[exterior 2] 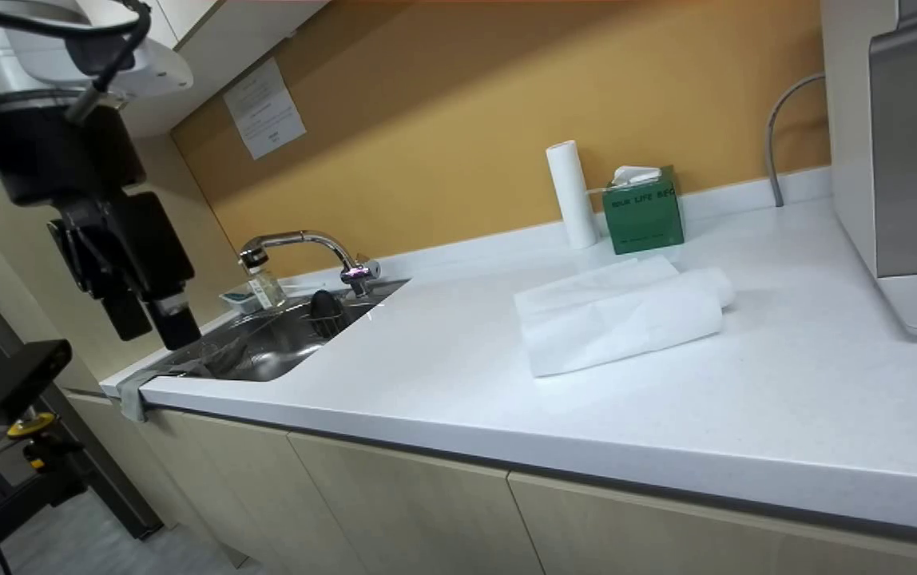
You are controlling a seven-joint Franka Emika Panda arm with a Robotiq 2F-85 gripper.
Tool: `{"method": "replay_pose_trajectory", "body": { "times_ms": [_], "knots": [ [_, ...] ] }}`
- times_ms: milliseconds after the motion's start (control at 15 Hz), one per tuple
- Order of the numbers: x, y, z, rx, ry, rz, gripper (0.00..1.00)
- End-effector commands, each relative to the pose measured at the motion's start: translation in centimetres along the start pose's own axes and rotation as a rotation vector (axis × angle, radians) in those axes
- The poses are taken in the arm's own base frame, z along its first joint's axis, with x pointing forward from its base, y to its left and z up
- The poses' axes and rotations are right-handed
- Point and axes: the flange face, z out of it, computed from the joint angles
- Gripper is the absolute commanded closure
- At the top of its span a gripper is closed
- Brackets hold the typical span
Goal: Use the paper towel to clean the surface
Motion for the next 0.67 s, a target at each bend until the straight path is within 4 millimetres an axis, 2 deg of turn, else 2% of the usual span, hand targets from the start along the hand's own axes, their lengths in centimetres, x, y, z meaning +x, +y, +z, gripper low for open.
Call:
{"method": "replay_pose_trajectory", "body": {
  "times_ms": [0, 267, 467, 600],
  "knots": [
    [0.0, 0.0, -0.1, 0.000, -0.001, 0.000, 0.00],
    [0.0, 0.0, -0.1, 0.000, -0.001, 0.000, 0.00],
    [1.7, 2.1, 0.4, -0.045, 0.034, 0.110, 0.00],
    [3.6, 4.3, 0.9, -0.116, 0.076, 0.185, 0.00]
  ]
}}
